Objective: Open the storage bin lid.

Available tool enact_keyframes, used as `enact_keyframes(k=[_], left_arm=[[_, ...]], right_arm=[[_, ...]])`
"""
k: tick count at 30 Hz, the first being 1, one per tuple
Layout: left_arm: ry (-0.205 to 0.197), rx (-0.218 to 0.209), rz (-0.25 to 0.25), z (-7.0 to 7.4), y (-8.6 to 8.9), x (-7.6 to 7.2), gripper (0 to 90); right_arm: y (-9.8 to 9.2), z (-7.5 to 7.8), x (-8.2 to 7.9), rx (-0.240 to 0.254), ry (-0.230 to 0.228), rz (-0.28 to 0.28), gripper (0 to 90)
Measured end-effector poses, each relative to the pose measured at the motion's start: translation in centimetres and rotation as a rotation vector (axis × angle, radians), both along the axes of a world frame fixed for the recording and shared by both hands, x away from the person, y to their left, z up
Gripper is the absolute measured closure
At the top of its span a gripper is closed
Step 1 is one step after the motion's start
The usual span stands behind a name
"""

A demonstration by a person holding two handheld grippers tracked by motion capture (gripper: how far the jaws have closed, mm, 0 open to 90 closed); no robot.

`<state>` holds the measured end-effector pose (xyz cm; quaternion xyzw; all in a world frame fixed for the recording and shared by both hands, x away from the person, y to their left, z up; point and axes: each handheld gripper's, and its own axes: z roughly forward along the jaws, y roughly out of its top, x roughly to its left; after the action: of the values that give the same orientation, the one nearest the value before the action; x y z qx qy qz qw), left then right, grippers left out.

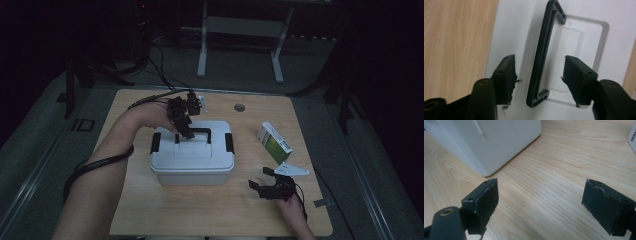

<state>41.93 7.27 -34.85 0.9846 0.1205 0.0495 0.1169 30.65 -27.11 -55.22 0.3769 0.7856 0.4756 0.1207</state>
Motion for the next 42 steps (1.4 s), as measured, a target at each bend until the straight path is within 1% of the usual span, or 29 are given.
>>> enact_keyframes(k=[1, 2, 3, 4, 5, 6, 7, 8, 11, 12, 13, 14, 15, 16, 17, 18, 21, 23, 24, 25, 26, 27, 28, 29, 30, 33, 34, 39, 42], left_arm=[[0.0, 0.0, 0.0, 0.0, 0.0, 0.0, 46.8], [0.003, 0.013, -0.012, -0.2, -0.2, 0.0, 46.8], [0.016, 0.013, -0.014, -0.3, -0.3, 0.1, 48.8], [0.035, 0.004, -0.008, -0.5, -0.5, 0.1, 49.8], [0.035, 0.004, -0.008, -0.5, -0.5, 0.1, 50.2], [0.042, 0.012, -0.009, -0.7, -0.7, 0.2, 53.3], [0.042, 0.012, -0.009, -0.7, -0.7, 0.2, 53.9], [0.045, 0.025, -0.026, -0.8, -1.0, 0.1, 58.0], [0.041, 0.036, -0.042, -0.8, -1.1, 0.1, 65.0], [0.039, 0.051, -0.058, -0.7, -1.3, 0.1, 65.6], [0.039, 0.051, -0.058, -0.7, -1.3, 0.1, 69.4], [0.04, 0.059, -0.07, -0.7, -1.4, 0.1, 71.0], [0.04, 0.059, -0.07, -0.7, -1.4, 0.1, 71.0], [0.033, 0.093, -0.072, -0.8, -1.7, 0.1, 72.8], [0.033, 0.093, -0.072, -0.8, -1.7, 0.1, 74.8], [0.029, 0.102, -0.087, -0.9, -1.9, 0.1, 74.9], [0.022, 0.116, -0.092, -1.1, -2.2, 0.0, 76.1], [0.022, 0.117, -0.097, -1.3, -2.3, 0.0, 76.4], [0.011, 0.127, -0.101, -1.3, -2.4, -0.1, 80.3], [0.018, 0.12, -0.105, -1.3, -2.4, -0.1, 80.3], [0.011, 0.128, -0.12, -1.2, -2.4, -0.2, 81.4], [0.015, 0.13, -0.125, -1.2, -2.5, -0.3, 81.4], [0.018, 0.135, -0.145, -1.2, -2.5, -0.5, 82.9], [0.018, 0.135, -0.145, -1.2, -2.5, -0.5, 83.2], [0.031, 0.136, -0.147, -1.1, -2.6, -0.5, 83.4], [0.03, 0.137, -0.151, -1.1, -2.6, -0.5, 83.6], [0.028, 0.129, -0.152, -1.1, -2.6, -0.6, 83.6], [0.019, 0.134, -0.153, -0.9, -2.6, -0.6, 83.5], [0.003, 0.12, -0.155, -0.4, -2.5, -0.7, 83.5]], right_arm=[[0.0, 0.0, 0.0, 0.0, 0.0, 0.0, 13.5], [0.0, 0.0, 0.0, 0.001, 0.002, 0.001, 13.5], [0.0, 0.0, 0.0, 0.001, 0.002, 0.002, 13.5], [0.0, 0.0, 0.0, -0.003, 0.003, 0.004, 13.5], [0.0, 0.0, 0.0, -0.003, 0.003, 0.004, 13.5], [0.1, -0.1, 0.0, -0.008, 0.004, 0.003, 13.4], [0.1, -0.1, 0.0, -0.008, 0.004, 0.003, 13.4], [0.1, -0.1, 0.0, -0.012, 0.003, 0.002, 13.4], [0.1, -0.1, 0.0, -0.011, 0.004, 0.002, 13.4], [0.1, -0.1, 0.0, -0.008, 0.005, 0.005, 13.5], [0.1, -0.1, 0.0, -0.008, 0.005, 0.005, 13.5], [0.0, -0.1, 0.0, -0.006, 0.006, 0.006, 13.5], [0.0, -0.1, 0.0, -0.006, 0.006, 0.006, 13.5], [0.0, -0.1, 0.0, -0.005, 0.007, 0.008, 13.5], [0.0, -0.1, 0.0, -0.005, 0.007, 0.008, 13.5], [0.0, -0.1, 0.0, -0.007, 0.008, 0.009, 13.5], [0.0, -0.1, 0.0, -0.006, 0.009, 0.011, 13.5], [0.0, -0.1, 0.0, -0.005, 0.011, 0.012, 13.6], [0.0, -0.1, 0.0, -0.005, 0.011, 0.013, 13.6], [0.0, -0.1, 0.0, -0.005, 0.011, 0.013, 13.6], [0.0, -0.1, 0.0, -0.005, 0.011, 0.013, 13.6], [0.0, -0.1, 0.0, -0.003, 0.012, 0.013, 13.6], [0.0, -0.1, 0.0, -0.006, 0.013, 0.014, 13.6], [0.0, -0.1, 0.0, -0.006, 0.013, 0.014, 13.6], [0.1, -0.1, 0.0, -0.007, 0.013, 0.014, 13.6], [0.1, -0.1, 0.0, -0.008, 0.013, 0.013, 13.6], [0.1, -0.1, 0.0, -0.007, 0.013, 0.013, 13.6], [0.0, -0.1, 0.1, -0.003, 0.016, 0.012, 13.6], [0.0, -0.2, 0.1, -0.003, 0.016, 0.014, 13.6]])
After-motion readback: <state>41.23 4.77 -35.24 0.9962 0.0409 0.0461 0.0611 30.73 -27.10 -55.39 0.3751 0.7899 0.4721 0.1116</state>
